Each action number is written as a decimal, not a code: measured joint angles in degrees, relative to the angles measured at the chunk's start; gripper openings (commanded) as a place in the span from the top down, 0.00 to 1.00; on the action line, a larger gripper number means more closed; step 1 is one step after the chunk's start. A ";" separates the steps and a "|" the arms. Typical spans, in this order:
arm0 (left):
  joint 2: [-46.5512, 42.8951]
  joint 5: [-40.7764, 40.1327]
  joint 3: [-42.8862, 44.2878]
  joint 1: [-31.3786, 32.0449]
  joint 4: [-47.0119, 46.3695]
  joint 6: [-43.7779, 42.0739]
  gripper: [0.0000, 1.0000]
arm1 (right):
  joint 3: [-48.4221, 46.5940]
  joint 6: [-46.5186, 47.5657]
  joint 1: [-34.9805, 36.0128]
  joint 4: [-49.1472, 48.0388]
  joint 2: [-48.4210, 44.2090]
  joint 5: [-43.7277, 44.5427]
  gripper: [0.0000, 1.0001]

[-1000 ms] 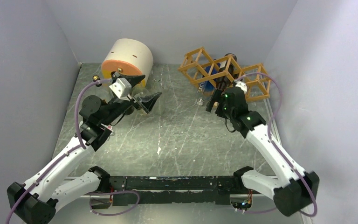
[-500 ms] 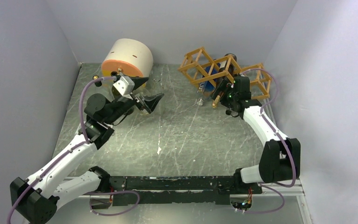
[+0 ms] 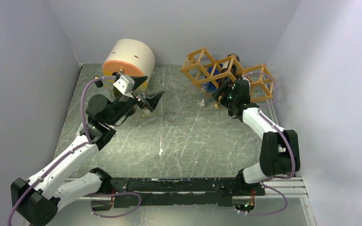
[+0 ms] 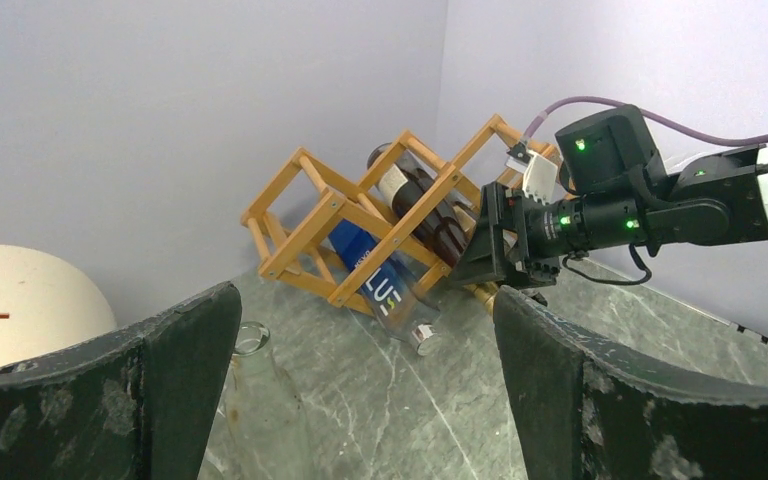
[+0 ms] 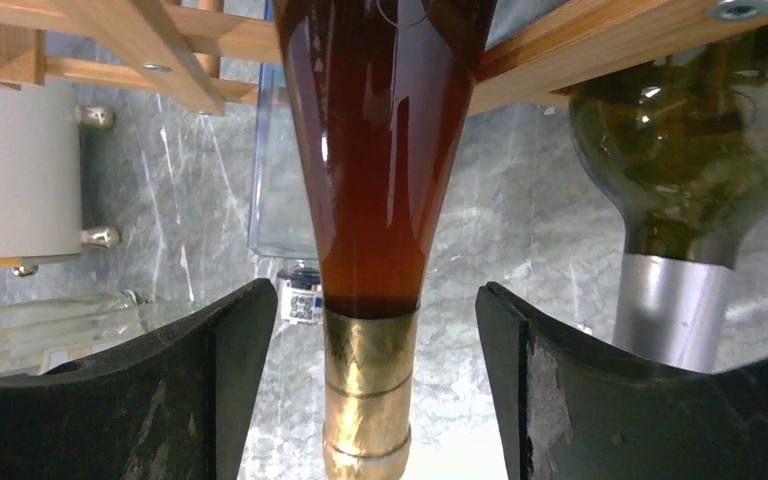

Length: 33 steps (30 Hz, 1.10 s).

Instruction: Take the wine bottle off the wine rack

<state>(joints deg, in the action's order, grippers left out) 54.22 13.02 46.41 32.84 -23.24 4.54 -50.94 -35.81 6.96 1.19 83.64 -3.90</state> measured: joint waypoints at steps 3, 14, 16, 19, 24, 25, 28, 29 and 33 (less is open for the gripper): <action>0.15 -0.61 -0.04 0.00 -0.02 0.00 0.01 | 0.00 -0.63 0.00 -1.97 2.43 -0.55 0.26; -0.66 -2.12 -0.48 0.00 -0.15 -0.70 0.00 | 0.90 -4.00 0.02 -8.63 5.55 -1.36 0.45; -0.66 -2.16 -0.55 0.00 -0.15 -0.76 0.00 | 1.46 -5.07 0.02 -10.27 5.95 -1.49 0.49; -0.66 -2.16 -0.81 0.00 -0.24 -0.90 0.00 | 3.19 -6.54 0.02 -12.61 6.32 -1.77 0.59; -0.63 -2.21 -0.85 0.02 -0.22 -0.85 0.02 | 6.14 -8.74 0.15 -17.57 5.95 -3.17 0.84; -0.63 -2.21 -0.85 0.02 -0.22 -0.85 0.03 | 6.93 -9.18 0.11 -18.78 5.70 -3.48 0.88; -0.63 -2.16 -0.85 0.11 -0.24 -0.72 0.05 | 9.57 -10.51 0.15 -21.22 3.96 -4.42 0.98; -0.63 -2.12 -0.85 0.13 -0.24 -0.70 0.05 | 10.71 -10.88 0.22 -22.03 3.04 -4.90 1.00; -0.63 -1.99 -0.85 0.42 -0.26 -0.66 0.05 | 15.32 -11.63 0.52 -24.87 -0.57 -6.64 1.00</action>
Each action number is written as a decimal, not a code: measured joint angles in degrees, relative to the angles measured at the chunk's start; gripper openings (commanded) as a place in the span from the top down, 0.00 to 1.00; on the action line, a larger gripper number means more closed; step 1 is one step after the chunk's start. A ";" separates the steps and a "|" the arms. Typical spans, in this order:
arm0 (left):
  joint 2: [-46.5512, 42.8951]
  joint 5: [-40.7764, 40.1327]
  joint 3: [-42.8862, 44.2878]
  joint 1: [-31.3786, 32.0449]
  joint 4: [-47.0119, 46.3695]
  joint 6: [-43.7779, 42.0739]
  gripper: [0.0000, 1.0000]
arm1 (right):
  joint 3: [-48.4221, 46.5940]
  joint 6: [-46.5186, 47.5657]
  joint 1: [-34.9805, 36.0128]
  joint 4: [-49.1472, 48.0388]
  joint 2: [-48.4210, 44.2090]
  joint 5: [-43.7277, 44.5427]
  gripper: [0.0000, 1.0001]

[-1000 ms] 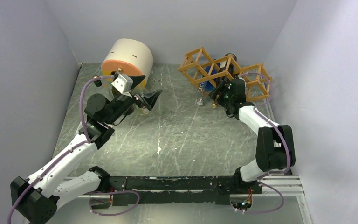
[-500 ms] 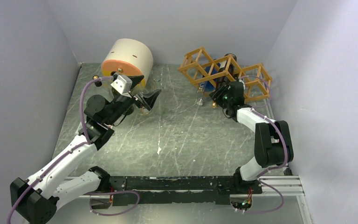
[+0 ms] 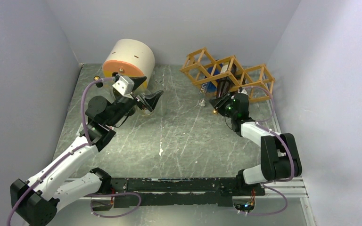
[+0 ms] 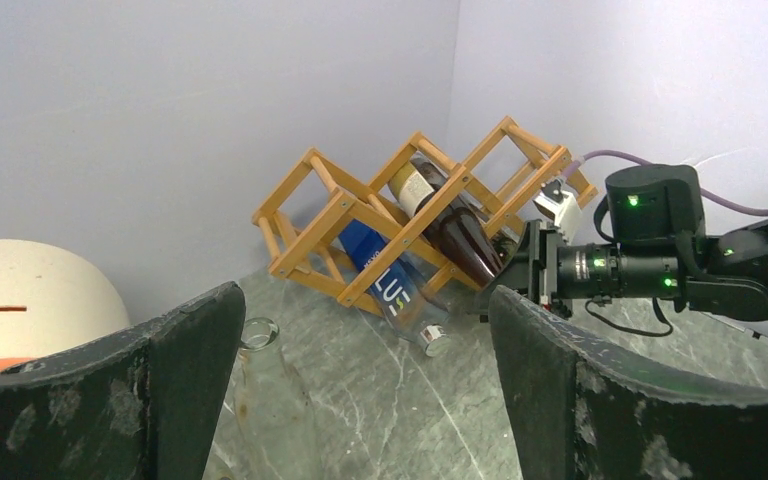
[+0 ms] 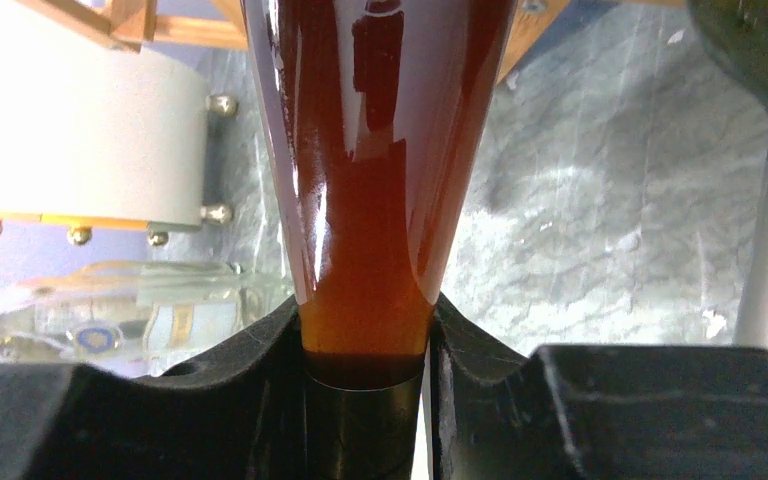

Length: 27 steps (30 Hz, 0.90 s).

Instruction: Take the wine bottle off the wine rack

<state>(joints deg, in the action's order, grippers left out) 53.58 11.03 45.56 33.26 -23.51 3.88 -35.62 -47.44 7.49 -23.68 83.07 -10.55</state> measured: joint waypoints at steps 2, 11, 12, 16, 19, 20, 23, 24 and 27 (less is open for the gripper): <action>0.07 0.07 0.00 0.07 0.00 0.02 0.05 | 1.88 -0.04 0.09 -0.59 -1.75 -0.81 1.00; 0.68 0.13 0.00 0.90 0.00 0.02 0.02 | 11.32 -0.44 0.63 0.44 -13.44 -4.07 1.00; 0.81 0.13 0.00 1.01 0.00 0.02 0.02 | 12.37 -0.57 0.72 1.57 -15.50 -4.48 1.00; 1.20 0.11 0.00 1.14 0.00 0.35 0.03 | 14.75 -1.44 0.94 7.15 -22.82 -5.90 1.00; 1.51 0.13 0.00 1.38 0.00 0.44 0.02 | 15.72 -2.29 0.94 10.99 -27.26 -6.75 1.00; 1.57 0.13 0.00 1.42 0.00 0.46 0.02 | 15.93 -2.54 0.94 12.15 -28.59 -7.06 1.00; 1.97 0.11 0.00 1.53 0.00 0.52 0.02 | 16.50 -3.17 0.90 15.61 -32.54 -7.91 1.00; 2.14 0.13 0.00 1.57 0.00 0.52 0.02 | 16.63 -3.34 0.87 17.25 -34.10 -8.26 1.00; 2.51 0.11 0.00 1.86 0.00 0.52 0.03 | 16.68 -3.69 0.83 21.99 -38.38 -9.18 1.00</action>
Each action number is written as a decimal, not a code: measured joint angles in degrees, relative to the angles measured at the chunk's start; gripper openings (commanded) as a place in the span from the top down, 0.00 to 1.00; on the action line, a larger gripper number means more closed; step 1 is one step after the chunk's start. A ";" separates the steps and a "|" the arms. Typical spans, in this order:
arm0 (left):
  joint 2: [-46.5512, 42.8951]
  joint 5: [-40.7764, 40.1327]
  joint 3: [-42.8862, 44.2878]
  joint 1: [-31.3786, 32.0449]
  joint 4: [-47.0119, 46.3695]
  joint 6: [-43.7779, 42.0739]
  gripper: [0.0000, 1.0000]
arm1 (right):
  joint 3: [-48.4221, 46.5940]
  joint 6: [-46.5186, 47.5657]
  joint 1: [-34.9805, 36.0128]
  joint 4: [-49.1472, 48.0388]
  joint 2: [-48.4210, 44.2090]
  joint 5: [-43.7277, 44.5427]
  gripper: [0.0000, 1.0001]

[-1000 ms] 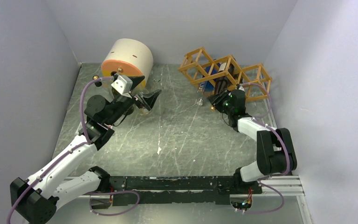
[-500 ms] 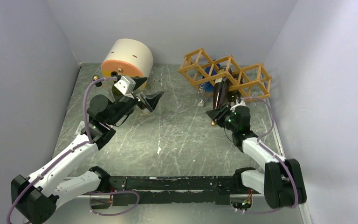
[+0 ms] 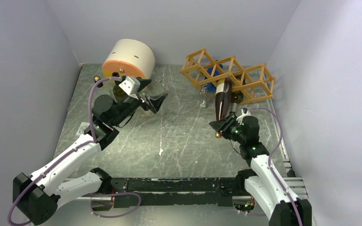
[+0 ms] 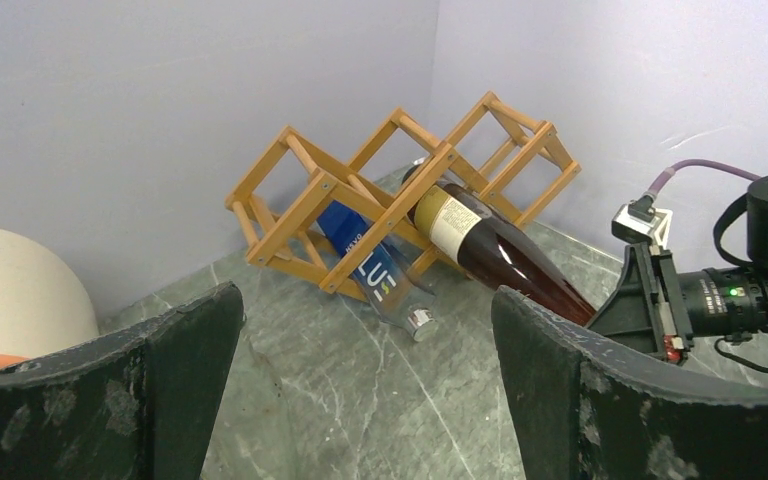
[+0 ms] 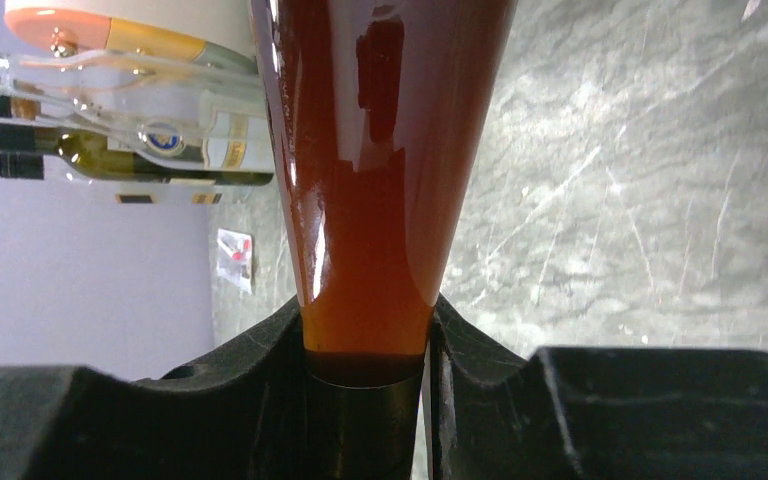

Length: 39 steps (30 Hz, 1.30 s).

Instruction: Take the wine bottle off the wine rack

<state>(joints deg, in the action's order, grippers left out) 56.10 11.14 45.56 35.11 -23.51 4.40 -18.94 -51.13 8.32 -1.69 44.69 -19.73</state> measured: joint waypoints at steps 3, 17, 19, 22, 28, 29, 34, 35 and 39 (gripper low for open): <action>0.31 0.00 0.00 0.04 0.00 0.15 0.03 | 0.00 -0.50 0.00 4.46 -4.17 -0.94 1.00; 2.36 0.22 0.00 1.03 0.00 0.55 0.04 | 0.35 -4.52 -0.42 32.22 -22.75 -2.27 1.00; 2.69 0.72 0.00 1.16 -0.02 0.57 0.04 | -0.09 -4.48 -0.42 36.68 -24.13 -2.47 1.00; 3.21 1.68 0.00 1.53 -0.15 0.57 0.04 | -1.79 -4.02 -0.44 42.58 -25.20 -2.29 1.00; 4.59 5.25 -0.02 3.82 -1.16 -0.31 0.06 | -9.11 -1.25 -0.50 51.78 -25.00 -3.28 1.00; 4.81 6.08 -0.13 4.52 -1.46 -0.90 0.06 | -10.36 -0.31 -0.50 52.74 -24.52 -3.69 1.00; 4.98 9.11 -1.66 9.94 -2.40 -6.62 0.03 | -17.33 6.29 -0.61 56.78 -18.58 -7.41 1.00; 4.98 9.51 -2.12 11.63 -2.43 -8.48 0.03 | -18.84 8.00 -0.61 57.75 -16.85 -8.39 1.00; 5.01 10.03 -4.24 18.82 -1.31 -18.01 0.01 | -23.50 14.56 -0.61 61.68 -11.58 -12.61 1.00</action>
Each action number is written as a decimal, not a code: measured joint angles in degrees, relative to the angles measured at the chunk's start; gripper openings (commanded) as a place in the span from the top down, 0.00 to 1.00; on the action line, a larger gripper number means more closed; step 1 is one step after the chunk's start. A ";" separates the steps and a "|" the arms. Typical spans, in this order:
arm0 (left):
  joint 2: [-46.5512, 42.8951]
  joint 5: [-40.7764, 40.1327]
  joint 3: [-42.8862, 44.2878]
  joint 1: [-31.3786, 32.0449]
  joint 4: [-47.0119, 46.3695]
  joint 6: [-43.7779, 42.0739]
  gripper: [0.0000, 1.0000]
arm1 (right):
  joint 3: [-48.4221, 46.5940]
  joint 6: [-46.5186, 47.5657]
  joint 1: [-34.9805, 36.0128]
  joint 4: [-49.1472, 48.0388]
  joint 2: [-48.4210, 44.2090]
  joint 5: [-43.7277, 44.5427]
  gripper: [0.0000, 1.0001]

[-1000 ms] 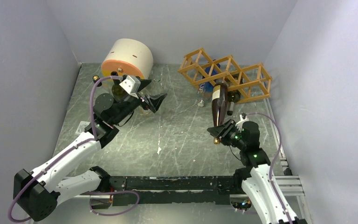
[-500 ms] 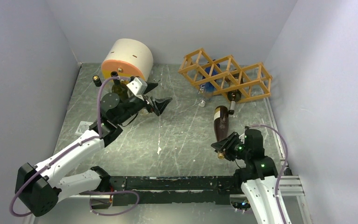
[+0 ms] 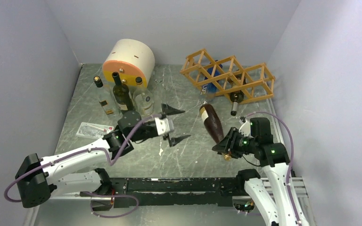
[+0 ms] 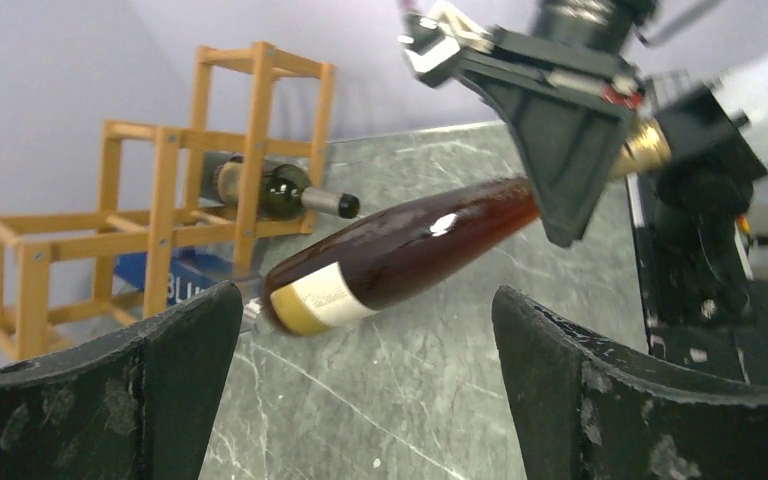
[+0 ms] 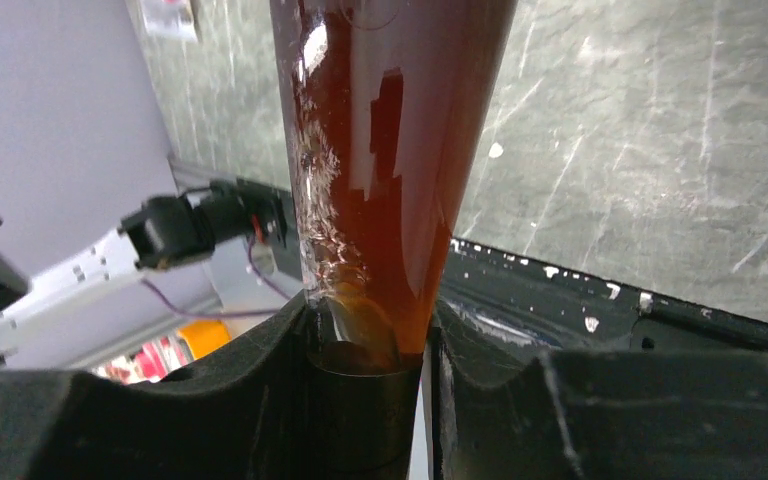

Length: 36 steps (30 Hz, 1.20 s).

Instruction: Take the wine bottle off the wine rack

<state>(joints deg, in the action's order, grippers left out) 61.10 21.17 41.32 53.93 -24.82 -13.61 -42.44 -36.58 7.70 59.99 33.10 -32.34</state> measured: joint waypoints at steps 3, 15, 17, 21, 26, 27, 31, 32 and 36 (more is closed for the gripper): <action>0.44 -0.52 -1.01 3.98 1.38 -6.25 0.01 | -1.66 3.82 -0.02 1.99 2.64 -3.32 1.00; 9.97 -10.03 -1.05 15.15 5.20 -19.98 0.00 | -1.68 10.62 0.02 3.76 8.35 -10.91 1.00; 10.88 -11.47 -1.07 15.82 5.14 -20.59 0.01 | -1.68 11.54 0.04 3.54 9.38 -11.72 1.00; 11.85 -13.62 -1.11 16.50 4.87 -21.73 0.01 | -1.33 12.26 0.85 2.45 11.26 -12.24 1.00; 13.84 -14.56 -1.11 17.18 4.57 -23.37 0.00 | -0.79 10.82 5.66 -0.26 12.11 -11.06 1.00; 14.32 -14.56 -1.11 17.22 4.52 -23.61 0.00 | -0.61 10.12 7.48 -1.38 12.35 -10.75 1.00; 16.33 -14.53 -1.11 17.49 4.50 -24.39 0.00 | 0.26 6.84 16.13 -6.95 14.40 -9.22 1.00; 16.68 -14.53 -1.11 17.55 4.50 -24.59 0.01 | 0.35 6.19 18.45 -8.15 15.34 -8.96 1.00; 17.18 -14.56 -1.11 17.79 4.55 -25.64 0.11 | 0.35 3.93 25.68 -11.80 18.69 -7.69 1.00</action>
<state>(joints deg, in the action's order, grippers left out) 78.28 6.61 40.21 71.72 -20.27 -39.24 -42.09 -32.64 33.39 48.18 51.79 -40.03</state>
